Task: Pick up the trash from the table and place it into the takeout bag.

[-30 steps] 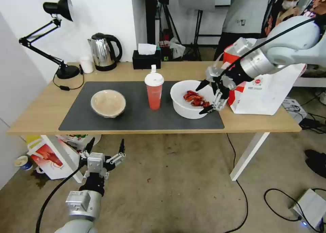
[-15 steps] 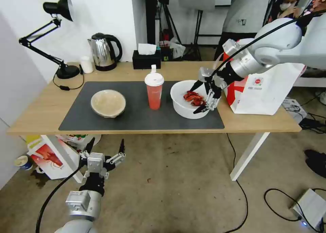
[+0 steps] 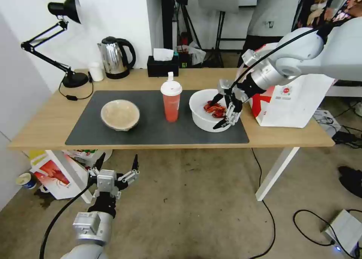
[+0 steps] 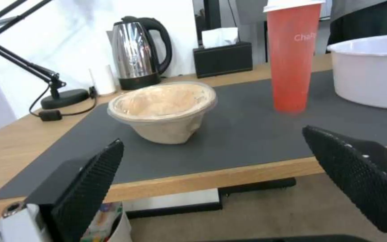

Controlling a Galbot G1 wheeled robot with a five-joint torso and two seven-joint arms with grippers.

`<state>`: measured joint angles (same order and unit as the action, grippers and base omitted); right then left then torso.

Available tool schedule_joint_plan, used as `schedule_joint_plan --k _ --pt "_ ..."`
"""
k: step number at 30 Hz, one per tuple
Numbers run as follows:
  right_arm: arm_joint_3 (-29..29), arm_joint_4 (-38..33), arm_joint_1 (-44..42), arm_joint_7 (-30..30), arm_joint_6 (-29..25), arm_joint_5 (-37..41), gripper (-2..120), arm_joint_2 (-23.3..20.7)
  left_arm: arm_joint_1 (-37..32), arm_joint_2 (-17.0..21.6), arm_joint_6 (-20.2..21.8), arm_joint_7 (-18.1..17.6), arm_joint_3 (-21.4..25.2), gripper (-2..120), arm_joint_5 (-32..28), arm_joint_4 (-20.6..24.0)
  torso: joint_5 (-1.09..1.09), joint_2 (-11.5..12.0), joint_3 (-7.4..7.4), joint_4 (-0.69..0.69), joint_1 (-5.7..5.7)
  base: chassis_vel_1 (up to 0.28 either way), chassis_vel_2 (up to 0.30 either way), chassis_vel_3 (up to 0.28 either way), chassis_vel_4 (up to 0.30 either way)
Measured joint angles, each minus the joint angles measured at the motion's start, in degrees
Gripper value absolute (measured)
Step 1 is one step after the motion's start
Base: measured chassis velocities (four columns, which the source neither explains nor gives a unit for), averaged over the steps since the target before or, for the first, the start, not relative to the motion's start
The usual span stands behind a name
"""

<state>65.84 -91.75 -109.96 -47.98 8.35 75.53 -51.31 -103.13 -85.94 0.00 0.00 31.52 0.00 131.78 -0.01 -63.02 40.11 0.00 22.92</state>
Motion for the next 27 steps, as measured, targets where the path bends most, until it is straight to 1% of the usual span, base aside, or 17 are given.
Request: schedule_joint_plan --k 17,27 --pt "-0.21 1.31 -1.13 0.28 1.79 -0.26 100 1.46 0.0 0.0 0.0 0.0 0.0 100 0.0 0.0 0.01 0.0 0.0 0.0 0.0 0.0 0.0 0.0 0.0" --pt "-0.03 1.21 -1.79 0.23 2.66 -0.19 100 1.34 0.0 0.0 0.0 0.0 0.0 100 0.0 0.0 0.0 0.0 0.0 -0.01 0.0 0.0 0.0 0.0 0.0"
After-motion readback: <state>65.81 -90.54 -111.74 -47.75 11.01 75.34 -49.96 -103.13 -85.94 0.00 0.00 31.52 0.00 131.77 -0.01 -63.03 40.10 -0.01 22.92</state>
